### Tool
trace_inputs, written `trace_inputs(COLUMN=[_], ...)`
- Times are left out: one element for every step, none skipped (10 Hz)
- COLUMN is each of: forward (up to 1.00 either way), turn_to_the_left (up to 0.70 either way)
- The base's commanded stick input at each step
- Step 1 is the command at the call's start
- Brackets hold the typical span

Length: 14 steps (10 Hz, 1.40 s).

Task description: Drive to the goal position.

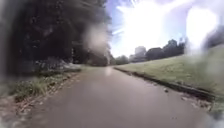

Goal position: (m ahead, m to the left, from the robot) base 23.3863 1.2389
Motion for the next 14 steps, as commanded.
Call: trace_inputs(forward=[0.45,0.45,0.45,0.45,0.45,0.45,0.45,0.45,0.45,0.45,0.45,0.45,0.45,0.45], turn_to_the_left=[0.00,0.00,0.00,0.00,0.00,0.00,0.00,0.00,0.00,0.00,0.00,0.00,0.00,0.00])
